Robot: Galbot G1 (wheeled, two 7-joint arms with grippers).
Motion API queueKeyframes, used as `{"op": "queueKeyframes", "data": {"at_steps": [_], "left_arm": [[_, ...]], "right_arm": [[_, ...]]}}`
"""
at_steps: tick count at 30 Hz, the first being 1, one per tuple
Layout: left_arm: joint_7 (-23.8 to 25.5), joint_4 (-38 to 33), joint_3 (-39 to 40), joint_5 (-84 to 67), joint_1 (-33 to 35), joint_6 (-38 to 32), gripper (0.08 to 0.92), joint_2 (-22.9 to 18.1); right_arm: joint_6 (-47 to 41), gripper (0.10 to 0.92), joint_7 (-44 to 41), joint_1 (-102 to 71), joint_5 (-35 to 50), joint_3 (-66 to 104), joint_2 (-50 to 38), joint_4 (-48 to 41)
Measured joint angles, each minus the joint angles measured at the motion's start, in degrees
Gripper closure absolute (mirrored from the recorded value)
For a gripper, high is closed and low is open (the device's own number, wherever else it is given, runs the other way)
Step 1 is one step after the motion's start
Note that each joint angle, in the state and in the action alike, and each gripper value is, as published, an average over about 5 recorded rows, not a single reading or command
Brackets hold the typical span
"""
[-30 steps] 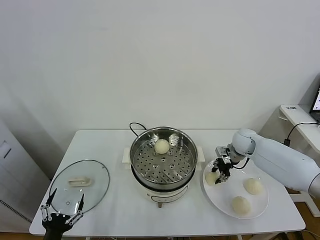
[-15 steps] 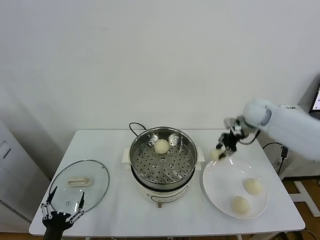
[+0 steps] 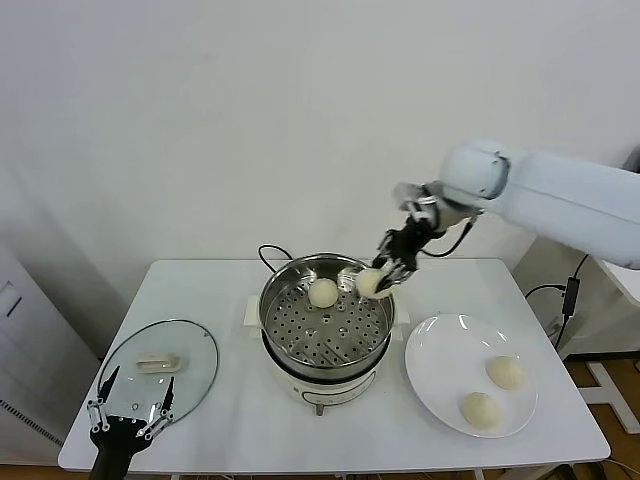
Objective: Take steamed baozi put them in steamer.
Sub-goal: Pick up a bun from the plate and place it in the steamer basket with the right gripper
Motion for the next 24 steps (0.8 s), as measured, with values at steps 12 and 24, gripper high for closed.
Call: {"op": "queueKeyframes", "data": {"at_steps": [12, 24], "left_arm": [[0.0, 0.2, -0.3, -0.6, -0.3, 0.2, 0.177, 0.2], [0.0, 0.2, -0.3, -0.3, -0.8, 0.4, 0.177, 0.0]], "right_arm": [[-3.6, 0.616, 9.5, -8.3, 2.1, 1.6, 10.8, -4.9], [-5.1, 0.535, 13.6, -12.1, 2.8, 2.1, 15.7, -8.2]]}}
